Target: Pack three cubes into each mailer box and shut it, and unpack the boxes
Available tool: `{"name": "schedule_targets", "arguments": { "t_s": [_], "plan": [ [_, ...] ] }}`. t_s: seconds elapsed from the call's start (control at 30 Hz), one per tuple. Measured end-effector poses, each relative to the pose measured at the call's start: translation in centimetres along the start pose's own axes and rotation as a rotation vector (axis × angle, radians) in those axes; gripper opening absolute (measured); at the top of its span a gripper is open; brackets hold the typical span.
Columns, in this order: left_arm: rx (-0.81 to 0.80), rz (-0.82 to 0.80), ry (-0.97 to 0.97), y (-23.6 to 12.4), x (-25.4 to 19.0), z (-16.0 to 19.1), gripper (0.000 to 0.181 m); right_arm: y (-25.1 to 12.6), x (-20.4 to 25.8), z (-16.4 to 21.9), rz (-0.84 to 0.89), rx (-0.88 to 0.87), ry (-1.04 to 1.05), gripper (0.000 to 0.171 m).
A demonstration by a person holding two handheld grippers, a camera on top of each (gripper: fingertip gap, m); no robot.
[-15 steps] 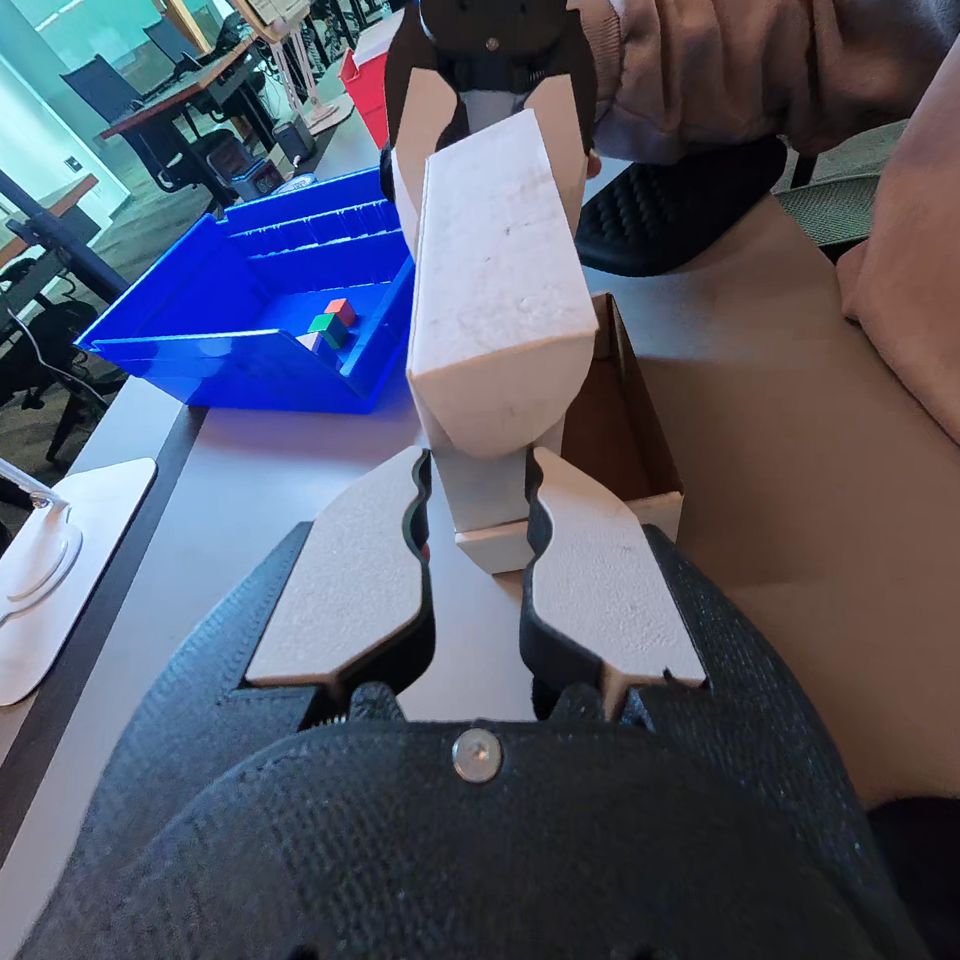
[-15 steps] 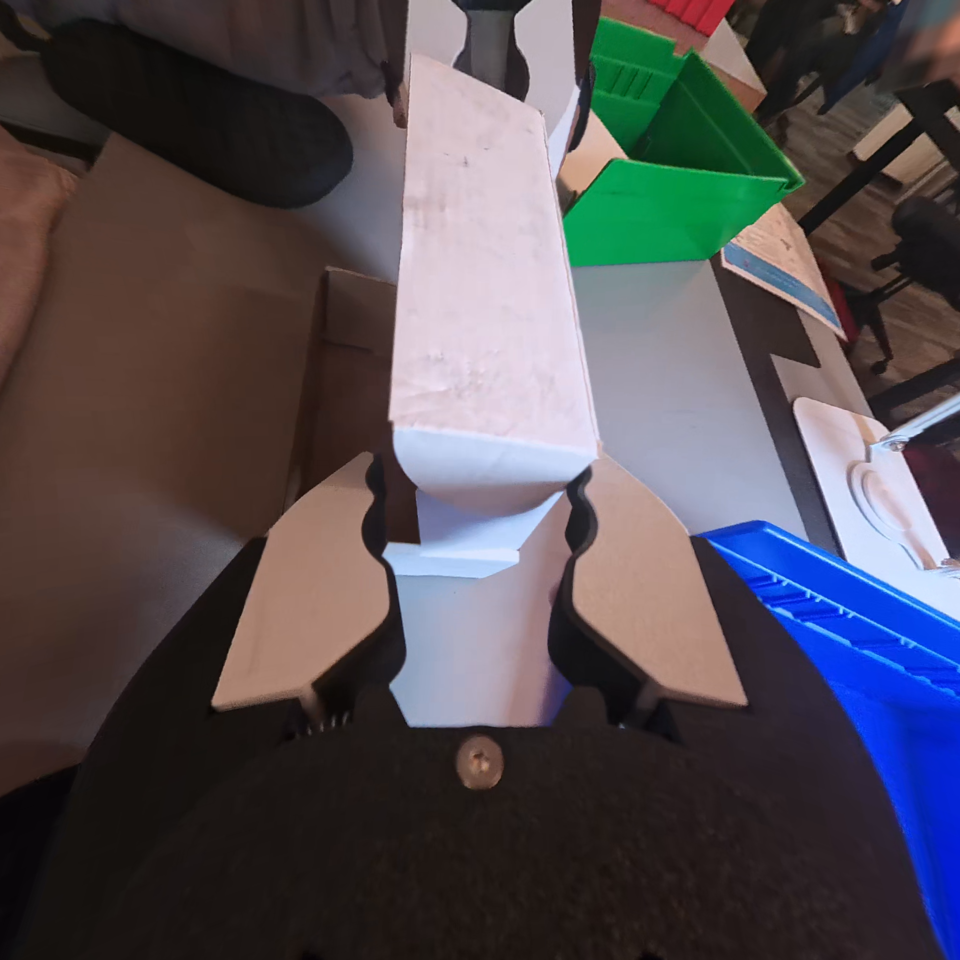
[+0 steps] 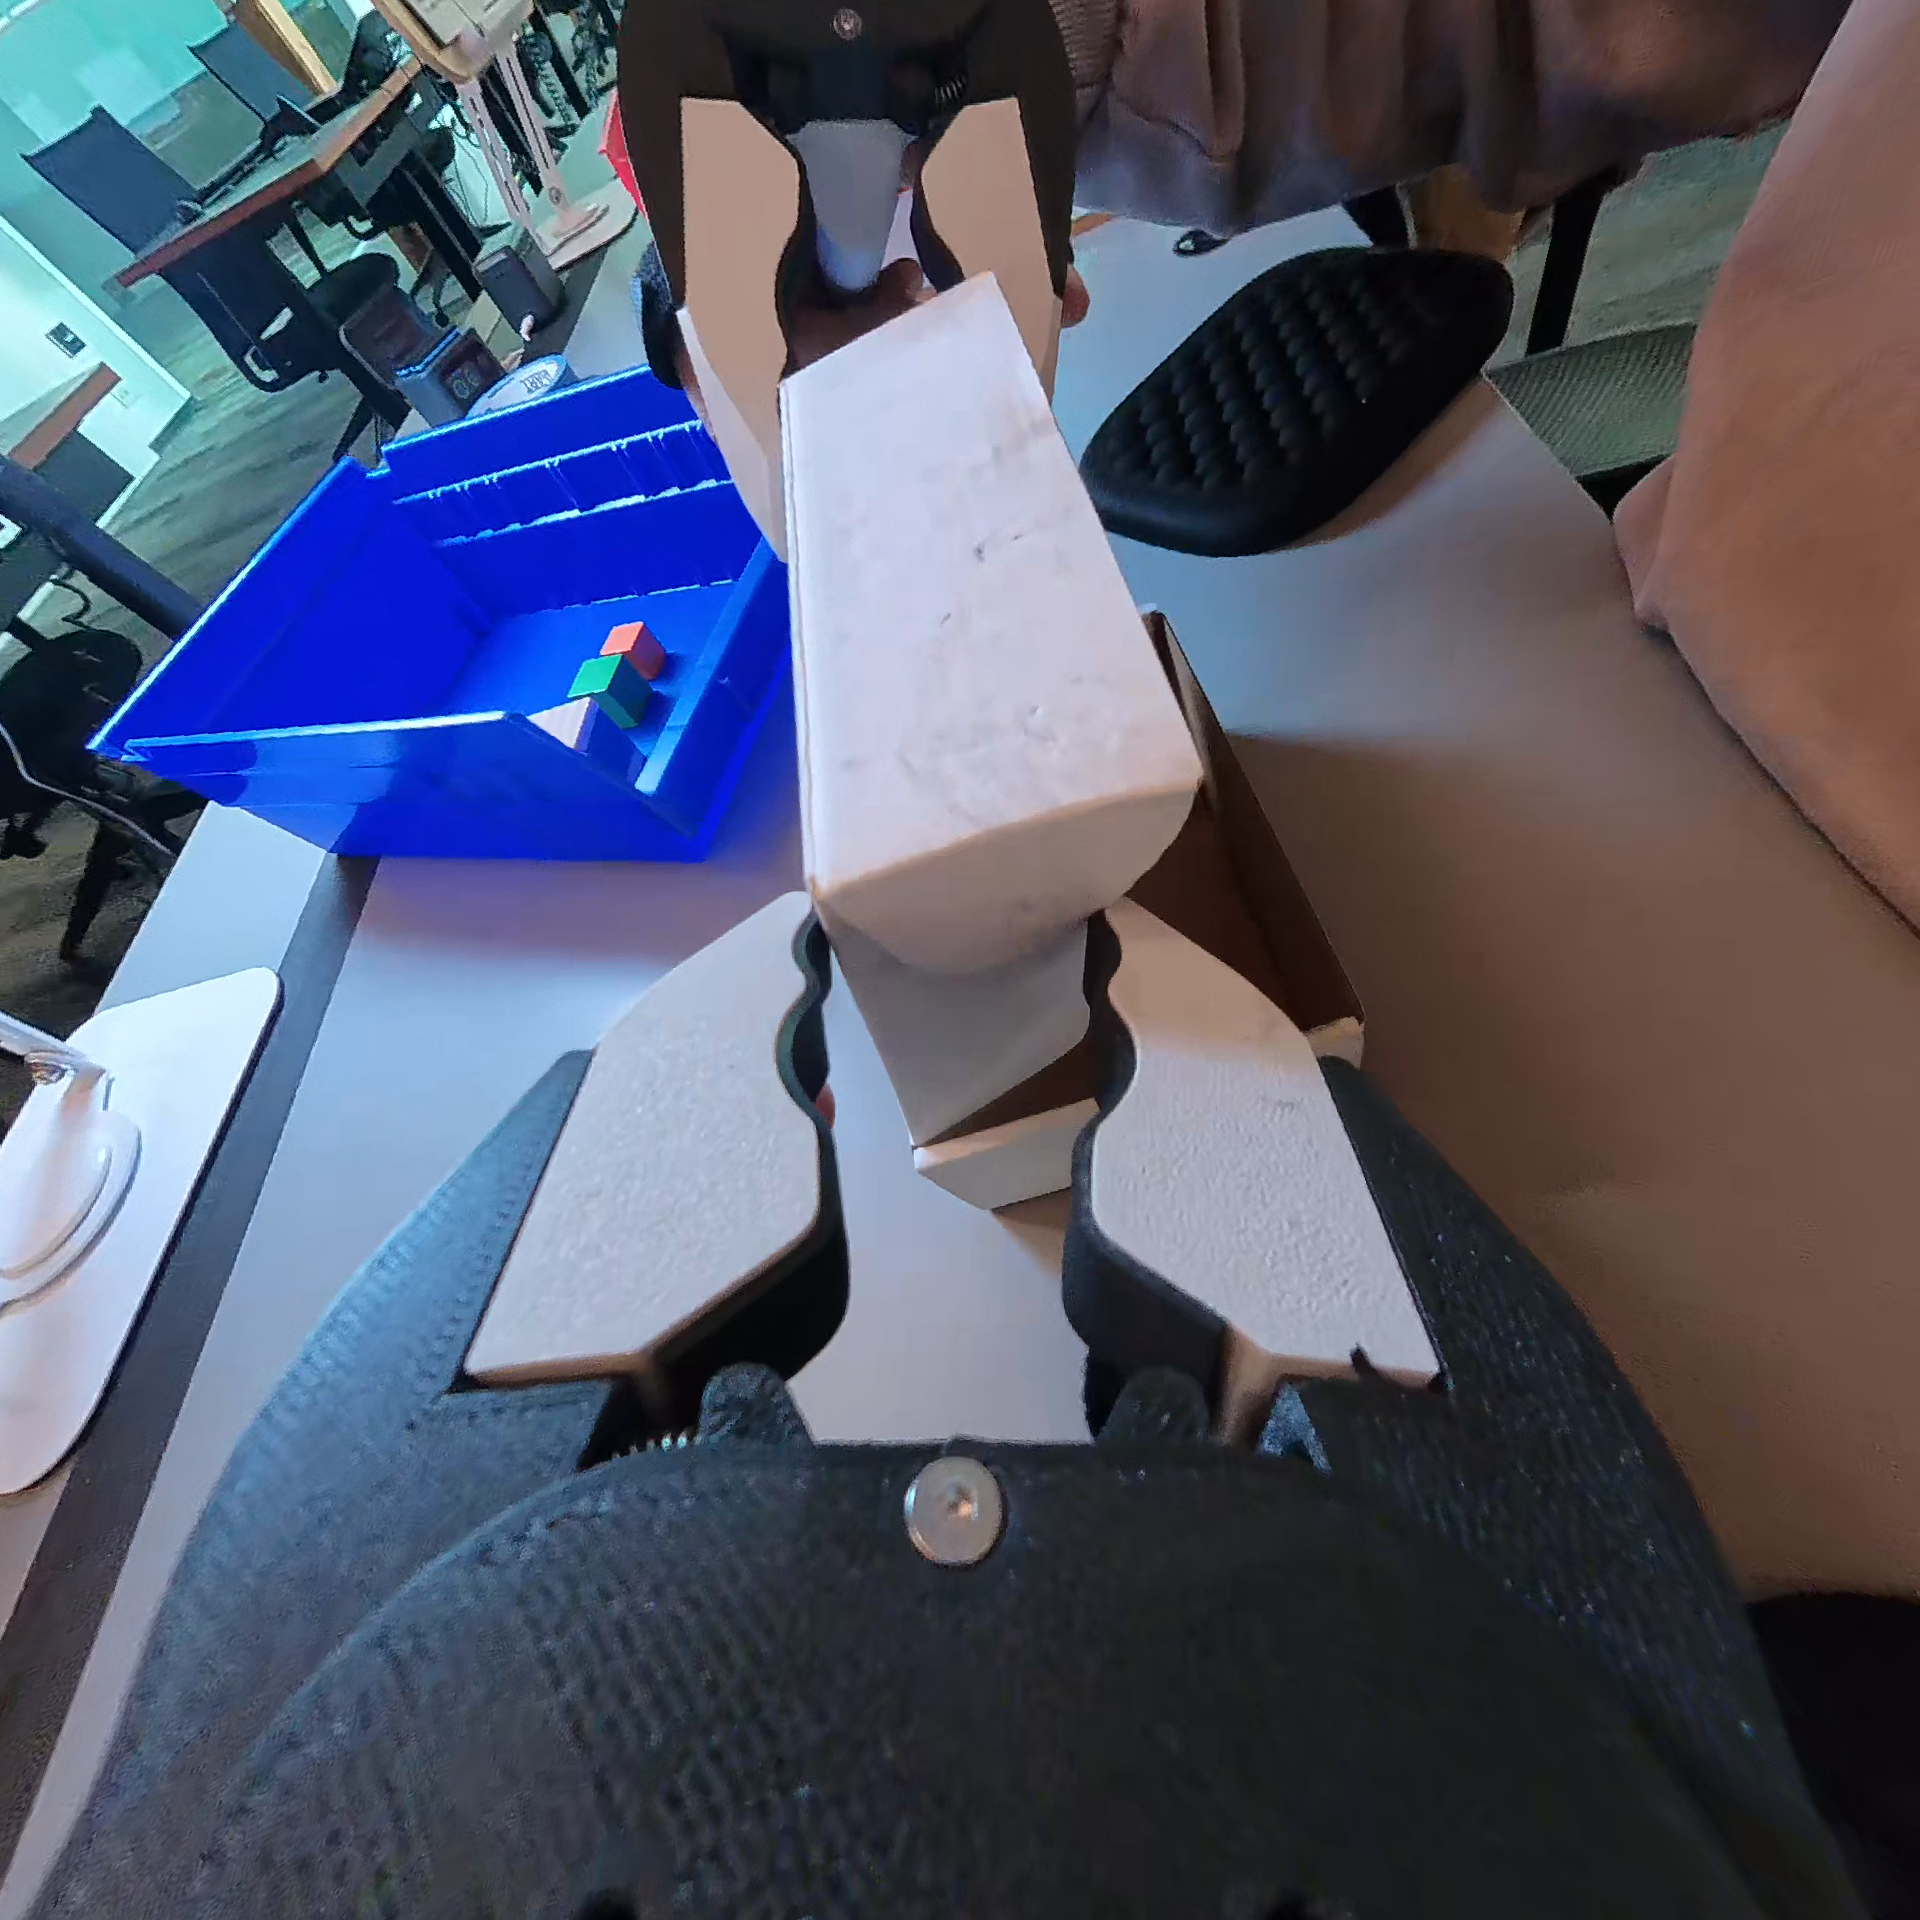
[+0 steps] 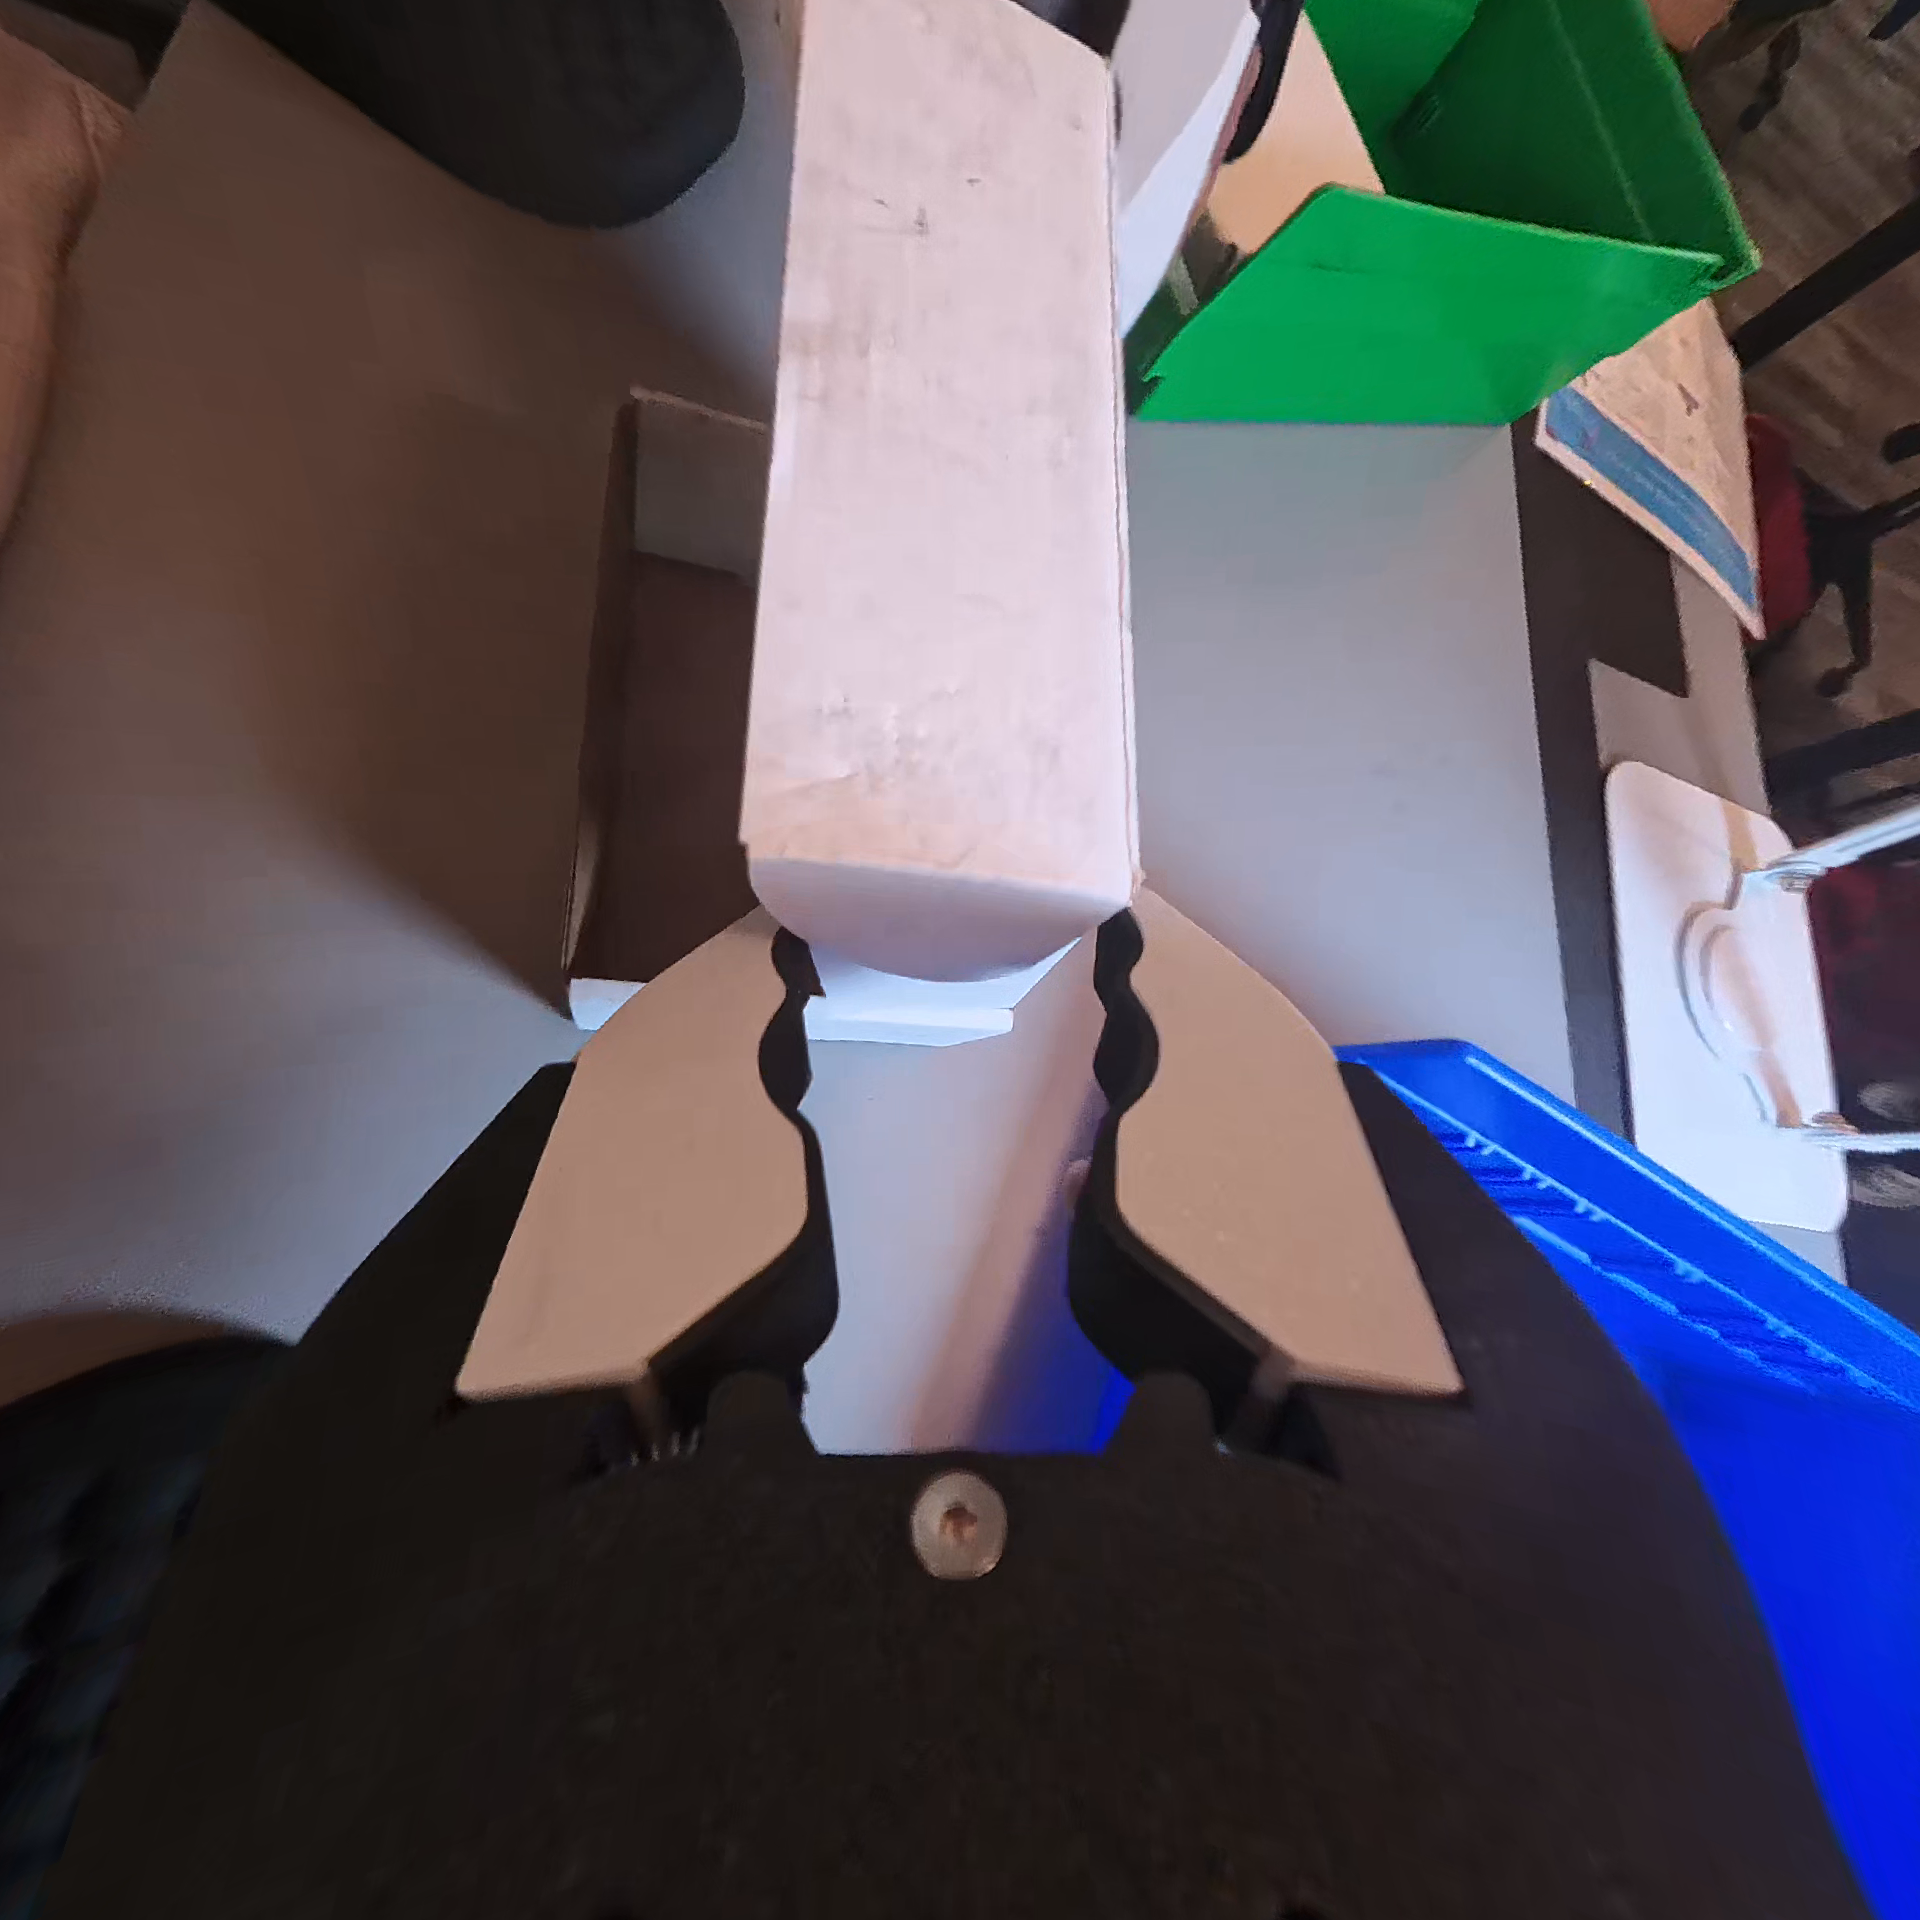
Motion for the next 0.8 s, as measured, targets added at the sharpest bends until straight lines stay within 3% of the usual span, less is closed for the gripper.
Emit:
{"name": "schedule_targets", "arguments": {
  "t_s": [0.37,0.63,0.8],
  "plan": [
    [0.159,-0.069,0.132,-1.7,-1.7,0.6,0.046,1.7,0.7,-1.4,0.295,-0.068,-0.047,0.056],
    [0.179,-0.026,0.094,-1.8,-2.4,1.7,0.044,3.2,2.2,-0.5,0.175,-0.008,-0.051,0.054],
    [0.305,-0.004,0.145,-1.2,-4.1,3.3,0.05,3.5,4.6,0.4,0.038,0.045,-0.029,0.07]
  ]
}}
Point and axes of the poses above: each gripper's, where its closed fingertips meet, y out along the fingers, z out of its underside, x = y × z across the jaws, the point moved 3 cm from there along -y, back along the fingers, and after that the axes turned 5 degrees about y, right-handed, at the moved point
